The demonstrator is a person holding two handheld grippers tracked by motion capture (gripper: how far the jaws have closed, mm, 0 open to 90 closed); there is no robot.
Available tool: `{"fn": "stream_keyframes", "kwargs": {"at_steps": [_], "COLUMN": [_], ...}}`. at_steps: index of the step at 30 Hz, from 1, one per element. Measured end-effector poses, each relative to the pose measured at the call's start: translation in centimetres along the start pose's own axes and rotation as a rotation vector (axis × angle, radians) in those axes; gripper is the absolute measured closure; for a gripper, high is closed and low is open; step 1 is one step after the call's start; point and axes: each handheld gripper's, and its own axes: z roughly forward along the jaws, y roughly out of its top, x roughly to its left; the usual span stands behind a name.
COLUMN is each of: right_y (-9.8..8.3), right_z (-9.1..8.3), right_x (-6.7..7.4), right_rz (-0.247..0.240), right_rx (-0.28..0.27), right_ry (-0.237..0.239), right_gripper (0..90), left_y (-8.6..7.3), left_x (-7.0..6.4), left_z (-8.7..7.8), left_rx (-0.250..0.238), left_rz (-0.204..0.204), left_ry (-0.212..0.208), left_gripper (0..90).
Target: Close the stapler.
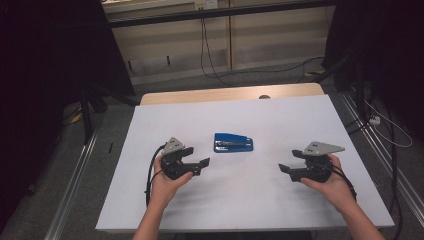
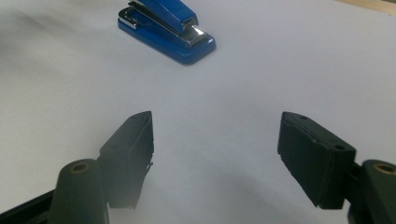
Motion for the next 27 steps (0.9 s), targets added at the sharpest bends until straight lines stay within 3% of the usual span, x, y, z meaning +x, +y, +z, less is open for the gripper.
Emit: {"fn": "stream_keyframes", "kwargs": {"at_steps": [13, 27], "right_y": [-1.4, -2.4], "right_z": [-1.8, -3.1], "right_x": [0.5, 0.7], "right_rz": [-0.005, 0.005], "right_rx": [0.009, 0.002], "right_ry": [-0.001, -0.008], "right_gripper": [22.7, 20.6], "left_y": [-1.1, -2.7], "left_x": [0.5, 1.6], "left_z": [-2.3, -4.9], "left_rx": [-0.010, -0.019], "left_rz": [0.005, -0.005], "left_ry": [0.016, 0.048], "left_gripper": [12.4, 11.0]}}
